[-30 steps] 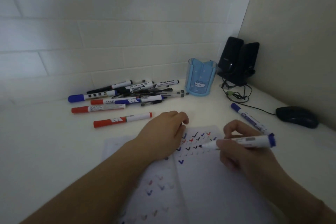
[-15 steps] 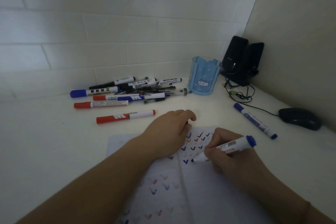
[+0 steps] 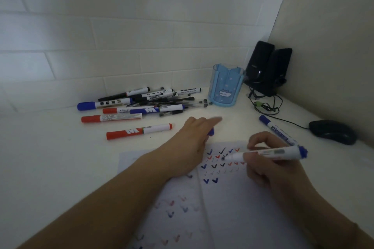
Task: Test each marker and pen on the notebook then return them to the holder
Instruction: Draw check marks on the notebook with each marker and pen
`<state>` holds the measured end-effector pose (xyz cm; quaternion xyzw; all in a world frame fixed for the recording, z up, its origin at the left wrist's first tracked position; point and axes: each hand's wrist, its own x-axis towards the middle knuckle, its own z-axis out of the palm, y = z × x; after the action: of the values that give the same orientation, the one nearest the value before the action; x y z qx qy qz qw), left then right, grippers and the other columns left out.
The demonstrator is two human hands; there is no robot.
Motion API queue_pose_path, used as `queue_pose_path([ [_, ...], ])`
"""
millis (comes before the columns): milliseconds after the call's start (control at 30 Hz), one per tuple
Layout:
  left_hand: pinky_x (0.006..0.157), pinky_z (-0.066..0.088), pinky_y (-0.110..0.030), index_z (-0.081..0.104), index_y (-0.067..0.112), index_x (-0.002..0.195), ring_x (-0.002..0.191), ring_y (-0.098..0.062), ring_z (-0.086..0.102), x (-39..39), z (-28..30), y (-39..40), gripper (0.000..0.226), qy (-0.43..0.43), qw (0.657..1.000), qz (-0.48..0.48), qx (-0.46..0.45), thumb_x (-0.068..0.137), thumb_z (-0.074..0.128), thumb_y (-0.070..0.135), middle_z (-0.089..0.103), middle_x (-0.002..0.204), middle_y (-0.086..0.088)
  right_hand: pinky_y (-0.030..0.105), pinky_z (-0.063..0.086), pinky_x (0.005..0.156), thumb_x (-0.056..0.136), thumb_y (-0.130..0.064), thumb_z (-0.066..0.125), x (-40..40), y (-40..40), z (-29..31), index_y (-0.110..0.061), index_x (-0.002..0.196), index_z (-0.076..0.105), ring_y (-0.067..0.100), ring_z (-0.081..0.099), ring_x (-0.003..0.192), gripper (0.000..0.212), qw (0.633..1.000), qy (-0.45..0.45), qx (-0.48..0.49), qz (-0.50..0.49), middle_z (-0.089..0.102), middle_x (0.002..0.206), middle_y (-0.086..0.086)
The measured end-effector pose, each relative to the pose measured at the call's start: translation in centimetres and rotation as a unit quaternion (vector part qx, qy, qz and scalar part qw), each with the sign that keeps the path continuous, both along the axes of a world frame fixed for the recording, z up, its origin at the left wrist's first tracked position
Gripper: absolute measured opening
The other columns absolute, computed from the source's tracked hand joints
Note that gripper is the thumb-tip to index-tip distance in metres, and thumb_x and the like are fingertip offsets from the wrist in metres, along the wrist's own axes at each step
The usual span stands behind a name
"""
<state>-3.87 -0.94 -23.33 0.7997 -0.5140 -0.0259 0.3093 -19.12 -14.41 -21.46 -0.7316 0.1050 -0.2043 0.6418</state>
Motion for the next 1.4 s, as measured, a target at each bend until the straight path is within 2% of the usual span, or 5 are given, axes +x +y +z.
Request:
queue_pose_path([
  [200, 0.083, 0.038, 0.000, 0.035, 0.040, 0.123, 0.099, 0.004, 0.054, -0.5, 0.9, -0.1, 0.054, 0.080, 0.992, -0.001, -0.094, 0.087, 0.067, 0.016, 0.060, 0.109, 0.028, 0.021, 0.035, 0.037, 0.073, -0.019, 0.050, -0.5, -1.6, 0.5, -0.008, 0.082, 0.064, 0.024, 0.052, 0.048, 0.021, 0.996, -0.042, 0.072, -0.021, 0.064, 0.065, 0.016],
  [367, 0.094, 0.050, -0.023, 0.043, 0.047, 0.095, 0.103, 0.000, 0.058, -0.8, 1.7, 0.1, 0.044, 0.108, 0.987, 0.002, -0.116, 0.080, 0.073, 0.019, 0.057, 0.101, 0.024, 0.021, 0.035, 0.038, 0.074, -0.020, 0.049, -0.4, -1.5, 0.5, -0.014, 0.077, 0.069, 0.025, 0.053, 0.046, 0.021, 0.997, -0.055, 0.049, -0.027, 0.065, 0.067, 0.017],
  [633, 0.088, 0.044, -0.017, 0.058, 0.030, 0.112, 0.097, -0.003, 0.056, -1.3, 1.9, 0.4, 0.026, 0.008, 0.987, -0.061, -0.146, 0.089, 0.064, 0.018, 0.062, 0.104, 0.015, 0.021, 0.036, 0.039, 0.072, -0.026, 0.056, -0.6, -2.1, 0.5, -0.011, 0.080, 0.069, 0.027, 0.052, 0.046, 0.021, 0.995, -0.043, 0.094, 0.005, 0.065, 0.066, 0.018],
  [767, 0.077, 0.039, -0.007, 0.057, 0.024, 0.113, 0.089, 0.000, 0.054, -1.9, 2.1, 0.5, 0.021, -0.011, 0.985, -0.082, -0.149, 0.097, 0.046, 0.030, 0.058, 0.097, 0.019, 0.022, 0.038, 0.040, 0.051, -0.050, 0.081, -0.6, -2.0, 0.5, -0.010, 0.086, 0.070, 0.025, 0.054, 0.043, 0.054, 0.987, -0.051, 0.144, 0.054, 0.067, 0.070, 0.019],
  [1400, 0.056, 0.034, -0.008, 0.055, 0.017, 0.095, 0.061, 0.000, 0.049, -3.1, 1.3, -0.8, 0.034, 0.019, 0.981, -0.052, -0.187, 0.101, 0.027, 0.036, 0.049, 0.067, 0.015, 0.023, 0.038, 0.039, 0.065, -0.065, 0.067, -1.0, -0.3, 0.2, -0.022, 0.092, 0.066, 0.040, 0.057, 0.045, 0.050, 0.996, -0.080, 0.001, 0.026, 0.067, 0.077, 0.018],
])
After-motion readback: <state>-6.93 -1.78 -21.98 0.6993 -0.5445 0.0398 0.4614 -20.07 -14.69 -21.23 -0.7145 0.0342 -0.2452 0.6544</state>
